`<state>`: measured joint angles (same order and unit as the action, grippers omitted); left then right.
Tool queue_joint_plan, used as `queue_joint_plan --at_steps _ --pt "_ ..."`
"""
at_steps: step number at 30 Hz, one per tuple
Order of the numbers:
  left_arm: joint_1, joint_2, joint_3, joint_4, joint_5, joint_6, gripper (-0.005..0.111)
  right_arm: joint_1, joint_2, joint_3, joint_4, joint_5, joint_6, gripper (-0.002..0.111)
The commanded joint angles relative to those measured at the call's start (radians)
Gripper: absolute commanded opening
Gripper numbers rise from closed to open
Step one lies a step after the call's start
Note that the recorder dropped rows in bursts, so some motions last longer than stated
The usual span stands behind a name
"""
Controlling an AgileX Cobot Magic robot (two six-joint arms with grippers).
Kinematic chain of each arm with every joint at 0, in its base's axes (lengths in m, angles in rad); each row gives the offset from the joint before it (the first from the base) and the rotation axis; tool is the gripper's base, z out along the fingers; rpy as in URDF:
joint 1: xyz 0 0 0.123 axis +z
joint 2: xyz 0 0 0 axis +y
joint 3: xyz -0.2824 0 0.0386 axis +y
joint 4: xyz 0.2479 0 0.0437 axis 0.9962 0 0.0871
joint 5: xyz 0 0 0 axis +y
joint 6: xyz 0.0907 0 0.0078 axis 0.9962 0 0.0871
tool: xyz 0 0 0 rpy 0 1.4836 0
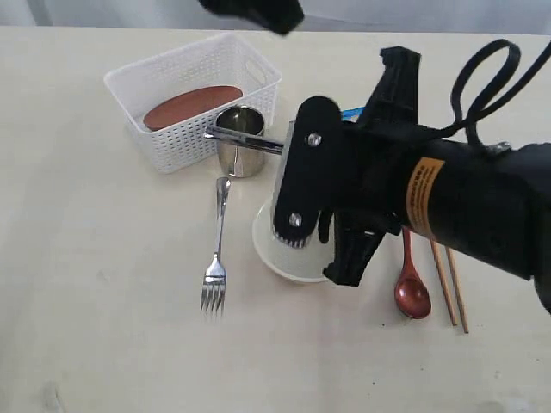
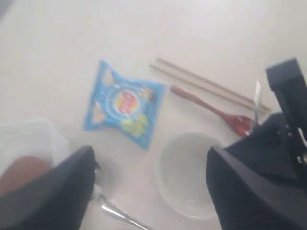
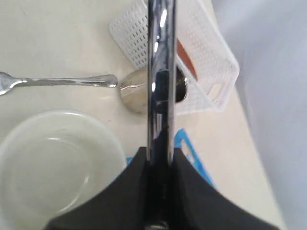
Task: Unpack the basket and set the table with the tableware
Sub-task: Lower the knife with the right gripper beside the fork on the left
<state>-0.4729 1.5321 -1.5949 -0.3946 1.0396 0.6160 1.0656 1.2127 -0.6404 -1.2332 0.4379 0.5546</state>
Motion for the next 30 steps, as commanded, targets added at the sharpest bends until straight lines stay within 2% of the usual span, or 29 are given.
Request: queue_joint_plan --at_steps 1,6,9,13,17,24,30 --pt "0.087 -0.073 -0.007 0.014 -0.056 -0.082 0.063 0.000 -0.002 -0.102 0.424 0.119 0.030 0.000" --pt "0.192 -0.096 -0.005 0.014 -0.051 -0.196 0.057 0.000 0.051 -0.283 0.740 0.174 0.118 -0.001" --pt "0.218 -0.096 -0.005 0.014 -0.033 -0.209 0.052 0.000 0.143 -0.395 0.877 0.193 0.165 -0.001" --pt "0.221 -0.096 -0.005 0.014 -0.026 -0.210 0.048 0.000 0.317 -0.508 0.915 0.195 0.365 -0.001" --pt "0.221 -0.096 -0.005 0.014 -0.024 -0.210 0.048 0.000 0.494 -0.598 0.950 0.195 0.474 -0.001" --pt "0.221 -0.096 -0.005 0.014 -0.013 -0.210 0.048 -0.009 0.755 -0.743 1.115 0.138 0.474 -0.001" --pt "0.221 -0.096 -0.005 0.014 -0.011 -0.214 0.048 -0.029 0.848 -0.773 1.180 0.151 0.474 -0.001"
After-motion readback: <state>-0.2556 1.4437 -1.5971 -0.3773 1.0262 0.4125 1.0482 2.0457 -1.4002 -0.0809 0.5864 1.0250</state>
